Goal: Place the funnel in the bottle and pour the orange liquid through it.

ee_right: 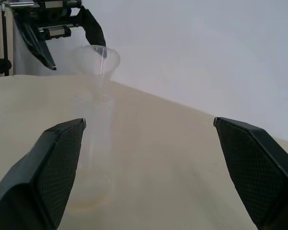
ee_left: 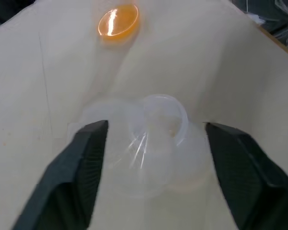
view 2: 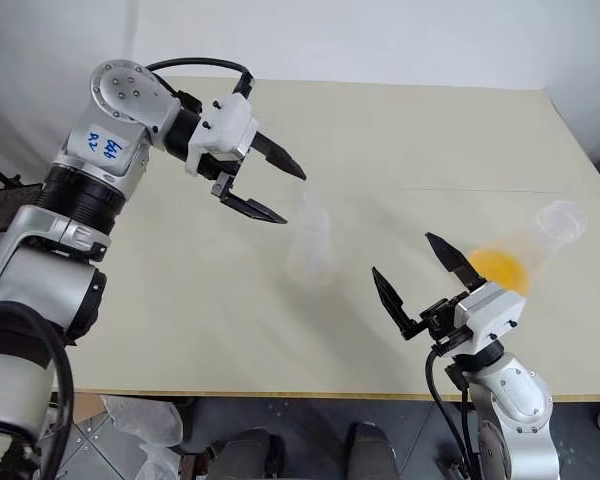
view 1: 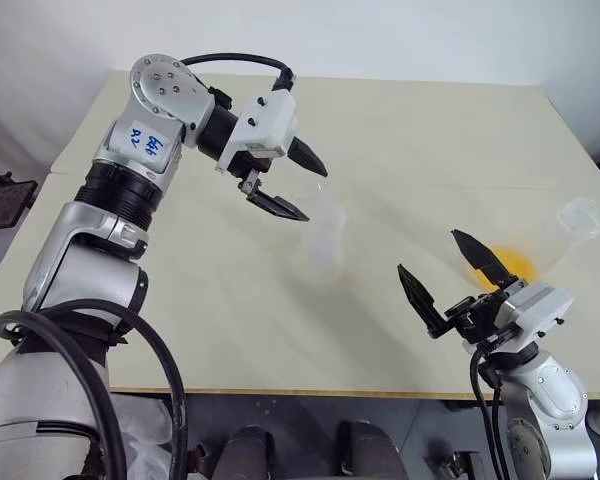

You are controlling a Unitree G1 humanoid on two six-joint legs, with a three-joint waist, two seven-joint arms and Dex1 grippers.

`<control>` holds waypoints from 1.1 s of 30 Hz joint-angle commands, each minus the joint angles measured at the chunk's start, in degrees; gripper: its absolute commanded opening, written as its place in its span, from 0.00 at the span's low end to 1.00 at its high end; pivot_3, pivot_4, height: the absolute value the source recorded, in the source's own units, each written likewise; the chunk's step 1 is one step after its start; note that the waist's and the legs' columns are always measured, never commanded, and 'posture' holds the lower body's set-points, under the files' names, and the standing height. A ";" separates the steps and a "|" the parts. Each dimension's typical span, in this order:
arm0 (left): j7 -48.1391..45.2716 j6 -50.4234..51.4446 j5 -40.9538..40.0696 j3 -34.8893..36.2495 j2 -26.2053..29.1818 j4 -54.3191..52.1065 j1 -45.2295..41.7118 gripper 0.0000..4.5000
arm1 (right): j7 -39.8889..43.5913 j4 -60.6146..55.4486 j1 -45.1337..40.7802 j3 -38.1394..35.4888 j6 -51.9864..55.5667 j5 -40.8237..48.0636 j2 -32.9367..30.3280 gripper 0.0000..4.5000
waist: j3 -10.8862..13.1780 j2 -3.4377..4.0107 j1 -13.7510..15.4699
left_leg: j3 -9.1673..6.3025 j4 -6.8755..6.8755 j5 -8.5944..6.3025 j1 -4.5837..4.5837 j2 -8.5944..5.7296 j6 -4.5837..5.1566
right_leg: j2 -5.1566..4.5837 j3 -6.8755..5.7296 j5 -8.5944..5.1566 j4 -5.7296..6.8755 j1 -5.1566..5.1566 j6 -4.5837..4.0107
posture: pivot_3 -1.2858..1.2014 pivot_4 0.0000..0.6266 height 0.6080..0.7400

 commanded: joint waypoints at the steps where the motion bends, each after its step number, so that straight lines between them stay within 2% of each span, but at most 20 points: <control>1: -6.43 3.66 -6.10 2.92 0.79 -5.67 1.47 0.99 | -0.33 -0.37 -0.30 -1.10 -0.87 0.57 -0.35 1.00 | 0.00 0.00 -0.02 | 0.00 0.00 0.00 0.00 0.00 0.00 | 0.00 0.00 0.00 0.00 0.00 0.00 | 0.52 0.24 1.00; 5: -6.43 8.46 -10.53 4.98 3.10 -10.72 6.05 0.99 | -0.20 -0.42 -0.40 -1.78 -0.48 1.16 -0.93 1.00 | 0.00 0.01 -0.08 | -0.08 0.02 0.00 0.01 0.01 0.00 | 0.00 0.04 0.00 0.02 0.00 0.00 | 0.52 0.24 1.00; 9: -4.93 11.99 -12.06 11.37 3.50 -11.46 12.10 0.99 | -0.59 -1.01 0.23 -3.19 -0.11 2.12 -1.35 1.00 | -0.01 0.02 -0.08 | -0.10 0.04 0.00 0.02 0.01 0.00 | 0.01 0.03 0.00 0.05 0.00 0.00 | 0.52 0.24 1.00; 15: 4.50 15.48 -13.93 22.64 3.14 -17.15 25.55 0.99 | -1.10 -2.30 3.20 -7.68 1.83 5.60 -1.96 1.00 | -0.02 0.03 -0.15 | -0.25 0.04 0.00 0.04 0.02 0.00 | 0.01 0.04 0.00 0.09 0.00 0.00 | 0.52 0.24 1.00; 21: 16.86 12.85 -13.89 31.79 -1.38 -25.63 39.20 0.99 | -1.18 -2.95 10.32 -16.82 3.17 11.37 -2.90 1.00 | -0.03 0.06 0.22 | -0.55 0.11 0.00 0.03 -0.02 0.00 | -0.03 0.11 0.00 0.15 0.06 0.00 | 0.52 0.24 1.00; 28: 19.15 18.22 -16.30 33.16 -3.54 -34.47 49.08 0.99 | -1.95 -0.93 21.41 -29.24 1.32 15.94 0.46 1.00 | -0.07 0.11 0.14 | -0.49 0.08 -0.01 0.09 -0.02 0.01 | -0.01 0.24 0.00 0.12 0.09 0.00 | 0.52 0.24 1.00; 33: 20.71 21.49 -17.53 33.05 -4.35 -39.06 51.66 0.99 | -1.48 1.87 24.74 -32.32 1.26 16.88 1.99 1.00 | -0.09 0.16 0.05 | -0.42 0.05 -0.01 0.19 -0.01 0.01 | 0.02 0.42 0.00 0.11 0.10 0.00 | 0.52 0.24 1.00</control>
